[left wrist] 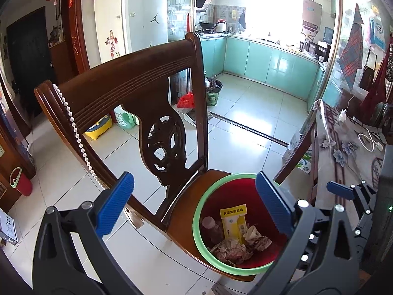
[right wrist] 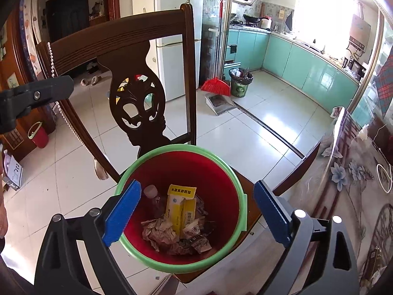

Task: Collect trash
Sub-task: 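Move both tools back over the table toward the brown bag and orange box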

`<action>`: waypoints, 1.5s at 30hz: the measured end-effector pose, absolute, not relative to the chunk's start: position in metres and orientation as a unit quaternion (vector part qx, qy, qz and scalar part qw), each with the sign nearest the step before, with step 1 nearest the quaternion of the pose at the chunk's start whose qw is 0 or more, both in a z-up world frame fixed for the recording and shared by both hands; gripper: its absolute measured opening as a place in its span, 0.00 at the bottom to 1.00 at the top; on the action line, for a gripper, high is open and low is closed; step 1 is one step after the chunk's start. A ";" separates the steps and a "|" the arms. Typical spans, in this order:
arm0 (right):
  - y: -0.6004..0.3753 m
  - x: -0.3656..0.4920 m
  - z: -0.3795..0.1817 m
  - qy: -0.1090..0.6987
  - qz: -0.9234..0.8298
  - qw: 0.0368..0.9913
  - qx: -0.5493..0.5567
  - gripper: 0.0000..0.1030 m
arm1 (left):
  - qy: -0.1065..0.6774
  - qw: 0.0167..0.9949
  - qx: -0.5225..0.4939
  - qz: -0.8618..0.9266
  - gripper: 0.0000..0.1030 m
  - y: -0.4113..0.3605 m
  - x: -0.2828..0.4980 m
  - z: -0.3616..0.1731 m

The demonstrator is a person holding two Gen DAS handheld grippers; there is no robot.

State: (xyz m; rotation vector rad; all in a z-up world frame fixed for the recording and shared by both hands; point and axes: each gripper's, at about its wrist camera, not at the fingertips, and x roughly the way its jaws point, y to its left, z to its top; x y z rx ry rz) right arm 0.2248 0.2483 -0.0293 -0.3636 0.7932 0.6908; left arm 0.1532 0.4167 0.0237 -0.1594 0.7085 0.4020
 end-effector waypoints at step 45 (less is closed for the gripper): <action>-0.185 0.113 0.035 0.367 0.092 0.921 -0.092 0.94 | 0.393 0.912 -0.063 -0.096 0.95 0.044 0.183 0.014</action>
